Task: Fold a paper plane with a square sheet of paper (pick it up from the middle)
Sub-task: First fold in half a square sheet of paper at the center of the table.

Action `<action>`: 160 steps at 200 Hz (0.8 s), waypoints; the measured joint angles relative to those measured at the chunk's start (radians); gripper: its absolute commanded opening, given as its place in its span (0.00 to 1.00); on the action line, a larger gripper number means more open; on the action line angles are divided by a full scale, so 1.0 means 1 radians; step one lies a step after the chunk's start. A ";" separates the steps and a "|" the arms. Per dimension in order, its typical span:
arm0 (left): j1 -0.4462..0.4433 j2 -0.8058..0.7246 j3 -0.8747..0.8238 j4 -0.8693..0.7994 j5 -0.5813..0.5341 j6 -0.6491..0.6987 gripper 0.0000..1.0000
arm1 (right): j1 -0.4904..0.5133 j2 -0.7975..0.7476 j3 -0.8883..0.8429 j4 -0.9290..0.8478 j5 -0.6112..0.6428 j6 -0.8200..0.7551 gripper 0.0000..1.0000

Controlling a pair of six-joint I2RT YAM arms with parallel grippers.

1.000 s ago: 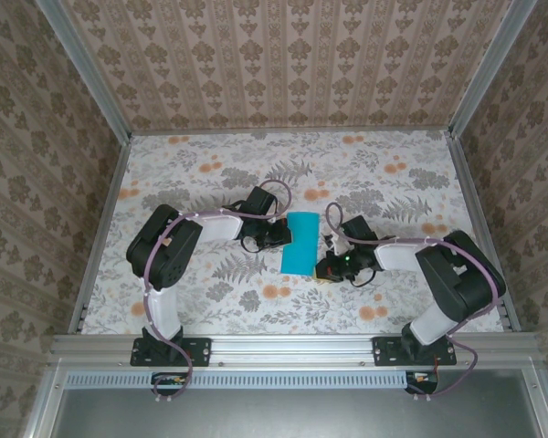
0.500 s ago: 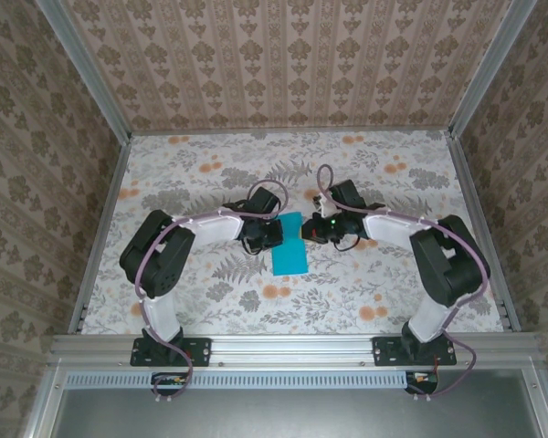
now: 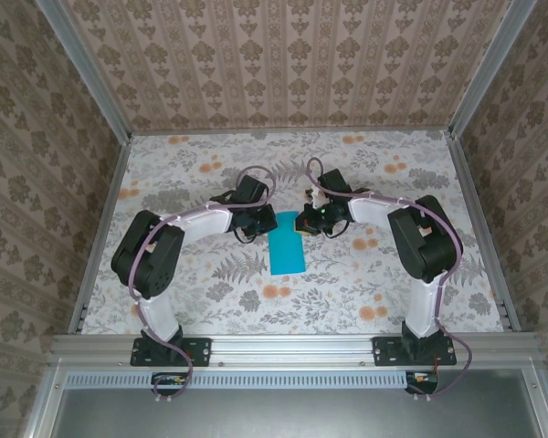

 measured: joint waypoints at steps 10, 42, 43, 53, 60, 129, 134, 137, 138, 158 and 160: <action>0.005 -0.015 -0.017 0.024 0.007 0.005 0.17 | 0.001 0.011 0.000 -0.005 0.010 -0.001 0.00; 0.032 -0.074 -0.085 0.073 0.018 0.019 0.25 | 0.019 0.045 0.007 -0.011 0.047 -0.018 0.00; 0.034 -0.077 -0.088 0.074 0.019 0.020 0.25 | 0.019 0.046 0.008 -0.011 0.047 -0.018 0.00; 0.047 -0.098 -0.109 0.083 0.021 0.024 0.28 | 0.027 0.064 0.021 -0.006 0.040 -0.019 0.00; 0.057 -0.113 -0.123 0.090 0.026 0.027 0.30 | 0.035 0.073 0.036 -0.004 0.041 -0.022 0.00; 0.127 -0.145 -0.185 0.158 0.129 0.047 0.31 | 0.074 0.101 0.079 0.008 0.028 -0.051 0.00; 0.126 -0.140 -0.182 0.163 0.140 0.051 0.29 | 0.073 0.091 0.071 0.010 0.029 -0.050 0.00; 0.126 -0.137 -0.180 0.164 0.148 0.053 0.28 | 0.072 0.085 0.066 0.009 0.029 -0.049 0.00; 0.125 -0.134 -0.178 0.166 0.150 0.053 0.28 | 0.072 0.082 0.064 0.009 0.029 -0.048 0.00; 0.113 -0.081 -0.138 0.176 0.185 0.073 0.18 | 0.068 0.011 0.002 0.013 0.041 -0.022 0.00; 0.111 -0.074 -0.132 0.176 0.188 0.076 0.16 | 0.067 0.002 -0.005 0.015 0.043 -0.015 0.00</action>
